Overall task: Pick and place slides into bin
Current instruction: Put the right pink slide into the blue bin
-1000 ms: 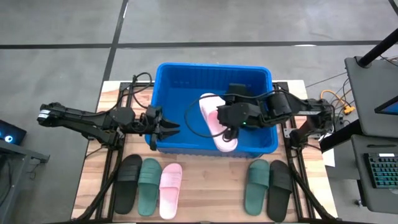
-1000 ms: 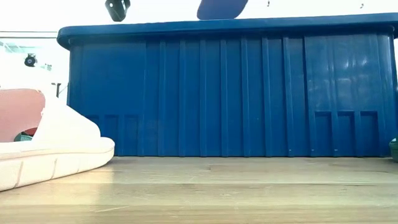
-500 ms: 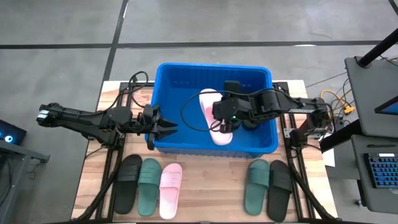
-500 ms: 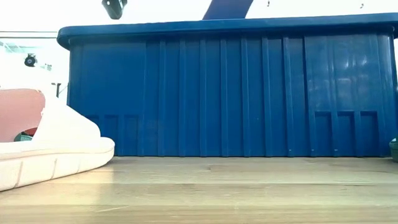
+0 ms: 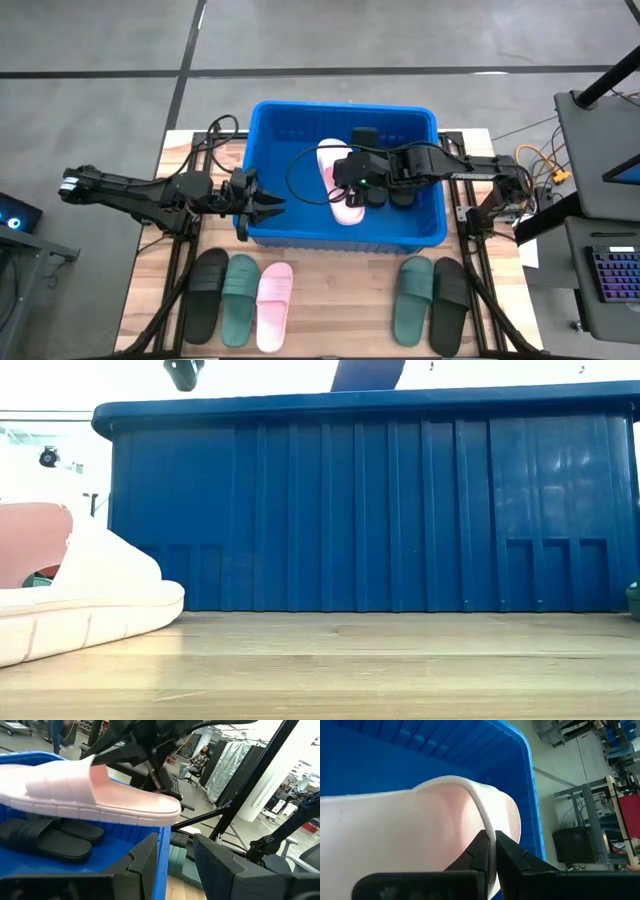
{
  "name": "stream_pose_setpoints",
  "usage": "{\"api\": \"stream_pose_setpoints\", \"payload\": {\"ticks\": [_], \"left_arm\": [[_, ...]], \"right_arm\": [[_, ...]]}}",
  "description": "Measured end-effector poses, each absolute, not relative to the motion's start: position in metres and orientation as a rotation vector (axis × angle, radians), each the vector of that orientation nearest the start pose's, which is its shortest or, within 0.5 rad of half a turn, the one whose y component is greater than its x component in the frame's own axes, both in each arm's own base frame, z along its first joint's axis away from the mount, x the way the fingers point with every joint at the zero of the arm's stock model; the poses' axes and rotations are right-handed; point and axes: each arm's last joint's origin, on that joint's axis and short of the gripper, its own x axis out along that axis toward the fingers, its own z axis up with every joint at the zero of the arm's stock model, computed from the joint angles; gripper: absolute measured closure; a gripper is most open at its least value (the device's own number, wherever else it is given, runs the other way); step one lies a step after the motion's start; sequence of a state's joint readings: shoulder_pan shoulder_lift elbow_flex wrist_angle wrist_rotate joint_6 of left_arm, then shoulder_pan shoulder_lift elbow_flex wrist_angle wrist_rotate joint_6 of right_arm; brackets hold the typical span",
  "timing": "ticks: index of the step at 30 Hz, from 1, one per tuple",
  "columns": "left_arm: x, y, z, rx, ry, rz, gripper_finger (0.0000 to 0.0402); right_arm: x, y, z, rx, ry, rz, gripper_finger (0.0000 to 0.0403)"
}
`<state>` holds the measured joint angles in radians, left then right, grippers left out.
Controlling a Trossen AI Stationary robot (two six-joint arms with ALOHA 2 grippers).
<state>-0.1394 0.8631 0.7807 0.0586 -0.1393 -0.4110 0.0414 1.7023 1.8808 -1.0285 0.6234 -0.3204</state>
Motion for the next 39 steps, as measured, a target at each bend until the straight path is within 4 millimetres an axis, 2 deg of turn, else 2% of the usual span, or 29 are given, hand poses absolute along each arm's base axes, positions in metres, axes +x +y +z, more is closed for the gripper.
{"api": "stream_pose_setpoints", "payload": {"ticks": [11, 22, 39], "left_arm": [[0.192, -0.023, 0.336, -0.402, 0.074, 0.015, 0.0291], [0.189, -0.021, 0.339, -0.404, 0.046, 0.051, 0.0291], [0.184, -0.014, 0.345, -0.403, -0.033, 0.272, 0.0291]], "right_arm": [[0.349, -0.027, 0.371, -0.546, 0.920, -0.467, 0.0390], [0.354, -0.046, 0.345, -0.568, 0.933, -0.476, 0.0390], [0.355, -0.084, 0.318, -0.574, 0.929, -0.554, 0.0390]]}}
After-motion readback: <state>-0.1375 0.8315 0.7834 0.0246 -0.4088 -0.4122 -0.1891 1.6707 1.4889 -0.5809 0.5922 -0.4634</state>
